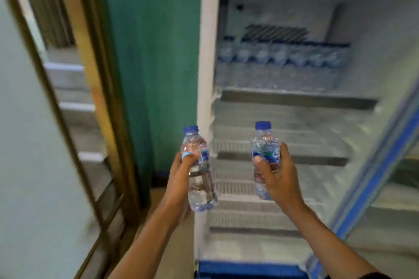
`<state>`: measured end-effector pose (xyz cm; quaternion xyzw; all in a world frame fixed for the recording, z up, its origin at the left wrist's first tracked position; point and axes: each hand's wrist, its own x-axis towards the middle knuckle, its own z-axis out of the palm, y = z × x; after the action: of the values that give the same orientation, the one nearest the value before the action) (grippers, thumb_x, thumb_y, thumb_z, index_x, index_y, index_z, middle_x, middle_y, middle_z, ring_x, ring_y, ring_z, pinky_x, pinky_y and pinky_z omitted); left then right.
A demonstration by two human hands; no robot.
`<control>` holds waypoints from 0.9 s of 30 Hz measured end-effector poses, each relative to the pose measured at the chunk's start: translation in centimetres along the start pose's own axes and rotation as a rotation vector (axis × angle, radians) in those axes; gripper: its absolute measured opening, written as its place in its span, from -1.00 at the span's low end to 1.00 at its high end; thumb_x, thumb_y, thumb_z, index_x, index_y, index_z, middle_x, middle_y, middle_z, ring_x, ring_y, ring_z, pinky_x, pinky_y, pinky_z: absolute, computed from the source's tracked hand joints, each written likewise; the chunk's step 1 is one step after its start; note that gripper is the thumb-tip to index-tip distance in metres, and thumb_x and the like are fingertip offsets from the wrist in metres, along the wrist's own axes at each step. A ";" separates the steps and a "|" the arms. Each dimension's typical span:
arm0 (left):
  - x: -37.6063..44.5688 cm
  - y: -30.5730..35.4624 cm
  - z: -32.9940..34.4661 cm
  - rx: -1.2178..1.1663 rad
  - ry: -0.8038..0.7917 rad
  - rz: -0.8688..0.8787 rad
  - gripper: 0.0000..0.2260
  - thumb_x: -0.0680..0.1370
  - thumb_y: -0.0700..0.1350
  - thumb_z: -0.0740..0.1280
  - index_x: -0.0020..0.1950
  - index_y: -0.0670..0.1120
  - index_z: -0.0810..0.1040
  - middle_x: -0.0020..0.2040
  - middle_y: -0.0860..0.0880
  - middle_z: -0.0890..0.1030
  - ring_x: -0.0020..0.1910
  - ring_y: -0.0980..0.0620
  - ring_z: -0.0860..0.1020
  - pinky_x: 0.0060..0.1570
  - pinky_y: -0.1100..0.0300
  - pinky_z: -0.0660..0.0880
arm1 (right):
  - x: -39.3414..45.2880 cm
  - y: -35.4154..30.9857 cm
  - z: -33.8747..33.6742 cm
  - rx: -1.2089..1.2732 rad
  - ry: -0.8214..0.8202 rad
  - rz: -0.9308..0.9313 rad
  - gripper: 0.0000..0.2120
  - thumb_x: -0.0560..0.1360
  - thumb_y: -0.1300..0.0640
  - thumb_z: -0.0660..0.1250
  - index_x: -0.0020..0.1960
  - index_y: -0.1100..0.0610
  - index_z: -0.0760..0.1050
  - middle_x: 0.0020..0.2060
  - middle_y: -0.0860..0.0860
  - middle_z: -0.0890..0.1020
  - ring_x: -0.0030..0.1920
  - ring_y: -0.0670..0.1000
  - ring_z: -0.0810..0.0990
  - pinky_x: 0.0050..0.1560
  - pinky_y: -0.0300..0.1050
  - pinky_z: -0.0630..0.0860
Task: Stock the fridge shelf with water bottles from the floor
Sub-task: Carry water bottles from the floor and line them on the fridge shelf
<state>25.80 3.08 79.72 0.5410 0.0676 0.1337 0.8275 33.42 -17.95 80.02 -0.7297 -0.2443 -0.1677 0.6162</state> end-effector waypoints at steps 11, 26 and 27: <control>11.5 6.5 23.1 0.221 -0.202 0.462 -0.58 0.43 0.20 0.33 0.21 0.06 0.42 0.03 -0.01 0.63 -0.14 0.14 0.65 -0.18 0.24 0.59 | 17.6 -0.7 -20.8 -0.160 0.365 -0.198 -0.53 0.50 -0.03 0.39 0.32 0.09 0.33 0.01 -0.09 0.59 -0.12 -0.31 0.59 -0.17 -0.48 0.44; 24.0 5.7 26.8 0.505 0.039 0.502 -0.34 0.44 0.22 0.31 0.47 0.04 0.20 0.36 -0.03 0.47 0.19 -0.07 0.58 0.23 -0.21 0.47 | 35.1 10.4 -26.6 -0.354 0.246 -0.041 -0.49 0.46 0.13 0.45 0.30 0.24 0.32 0.16 0.13 0.54 0.06 0.04 0.52 -0.01 -0.22 0.43; 24.2 5.5 26.4 0.513 0.046 0.509 -0.42 0.44 0.21 0.31 0.41 0.11 0.25 0.29 0.05 0.51 0.14 -0.01 0.60 0.22 -0.18 0.49 | 35.6 10.9 -26.6 -0.358 0.227 -0.022 -0.50 0.46 0.14 0.45 0.29 0.24 0.32 0.18 0.15 0.54 0.09 0.07 0.53 0.02 -0.14 0.44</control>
<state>54.90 -10.86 96.21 0.7273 -0.0191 0.3263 0.6035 70.41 -40.05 95.50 -0.8010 -0.1477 -0.2965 0.4986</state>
